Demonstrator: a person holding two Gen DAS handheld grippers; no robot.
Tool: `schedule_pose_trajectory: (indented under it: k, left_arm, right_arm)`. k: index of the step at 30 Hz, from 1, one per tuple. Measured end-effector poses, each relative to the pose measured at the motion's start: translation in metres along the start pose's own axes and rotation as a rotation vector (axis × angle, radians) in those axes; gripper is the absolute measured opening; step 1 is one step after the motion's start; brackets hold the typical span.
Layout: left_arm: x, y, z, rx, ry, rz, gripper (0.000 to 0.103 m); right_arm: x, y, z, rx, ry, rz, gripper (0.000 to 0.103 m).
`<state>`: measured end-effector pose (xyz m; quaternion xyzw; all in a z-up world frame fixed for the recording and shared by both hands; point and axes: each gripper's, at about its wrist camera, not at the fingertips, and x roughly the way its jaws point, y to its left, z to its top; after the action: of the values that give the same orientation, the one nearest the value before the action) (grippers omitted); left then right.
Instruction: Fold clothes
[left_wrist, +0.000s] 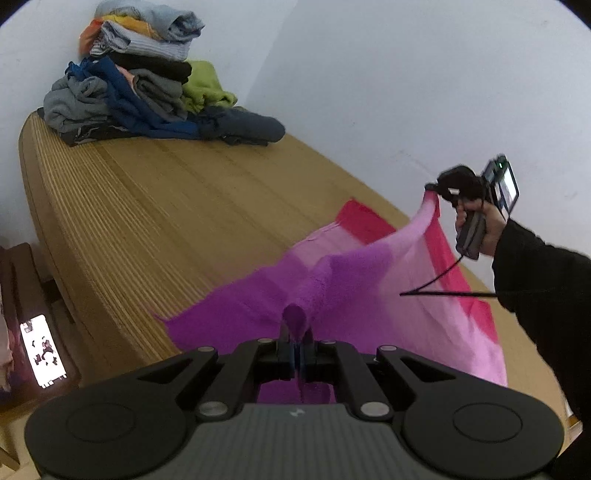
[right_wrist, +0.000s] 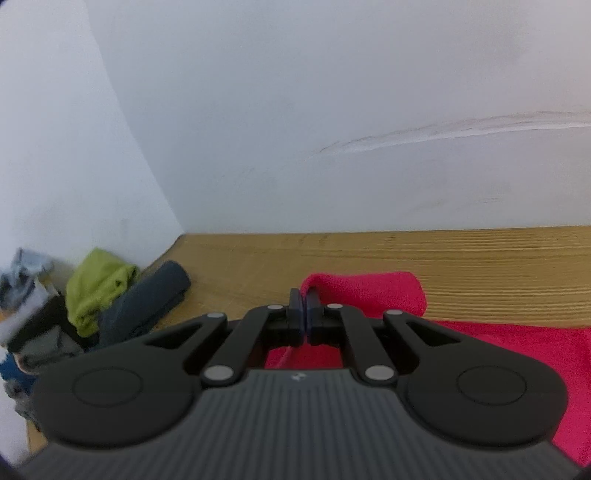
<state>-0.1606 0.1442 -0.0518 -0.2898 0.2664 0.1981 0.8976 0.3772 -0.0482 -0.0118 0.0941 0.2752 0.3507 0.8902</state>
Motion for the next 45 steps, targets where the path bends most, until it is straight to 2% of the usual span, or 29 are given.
schedule_pose_trajectory:
  k: [10,14,17,20,23,25,28,31,33,35,39,45]
  left_arm:
    - [0.055,0.053,0.014,-0.021,0.113,0.025,0.003]
    - [0.074,0.063,0.014,-0.002,0.151,0.050,0.006]
    - [0.078,0.069,0.015,0.000,0.153,0.066,0.006]
    - [0.074,0.072,0.018,0.013,0.153,0.099,0.007]
    - [0.065,0.073,0.021,0.025,0.159,0.122,0.008]
    - [0.058,0.074,0.022,0.036,0.159,0.140,0.009]
    - [0.051,0.077,0.028,0.046,0.151,0.153,0.010]
    - [0.043,0.073,0.037,0.082,0.133,0.127,0.013]
    - [0.039,0.064,0.043,0.150,0.119,0.105,0.028]
    - [0.037,0.054,0.048,0.206,0.102,0.095,0.036]
    - [0.043,0.040,0.058,0.221,0.114,-0.019,0.038]
    - [0.084,-0.011,0.050,0.350,0.162,-0.156,0.040]
  right_arm:
    - [0.068,0.055,-0.030,-0.112,0.060,-0.040,0.005]
    - [0.100,0.065,-0.047,-0.173,0.112,-0.082,0.007]
    - [0.124,0.070,-0.062,-0.213,0.184,-0.105,0.009]
    - [0.134,0.075,-0.070,-0.212,0.228,-0.084,0.021]
    - [0.125,0.076,-0.068,-0.186,0.208,-0.036,0.035]
    - [0.113,0.076,-0.061,-0.179,0.185,-0.043,0.045]
    - [0.088,0.075,-0.053,-0.173,0.177,-0.058,0.045]
    - [0.056,0.073,-0.058,-0.213,0.234,-0.074,0.045]
    - [0.027,0.072,-0.066,-0.256,0.272,-0.077,0.045]
    - [-0.005,0.074,-0.081,-0.298,0.304,-0.075,0.045]
    - [-0.088,0.074,-0.113,-0.341,0.364,-0.095,0.045]
    - [-0.224,0.051,-0.182,-0.215,0.447,-0.144,0.045]
